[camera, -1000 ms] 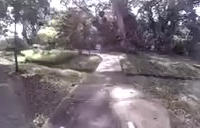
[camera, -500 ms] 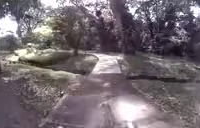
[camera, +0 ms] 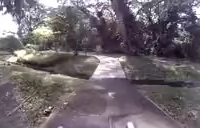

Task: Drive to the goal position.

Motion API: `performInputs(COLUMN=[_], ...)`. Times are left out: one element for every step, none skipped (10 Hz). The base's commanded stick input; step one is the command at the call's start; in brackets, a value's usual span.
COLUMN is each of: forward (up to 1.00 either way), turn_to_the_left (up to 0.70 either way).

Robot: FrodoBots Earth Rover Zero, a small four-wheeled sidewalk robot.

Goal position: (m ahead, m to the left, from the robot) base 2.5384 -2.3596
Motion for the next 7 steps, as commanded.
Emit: performInputs(forward=[1.00,1.00,1.00,1.00,1.00,1.00,1.00], turn_to_the_left=[0.00,0.00,0.00,0.00,0.00,0.00,0.00])
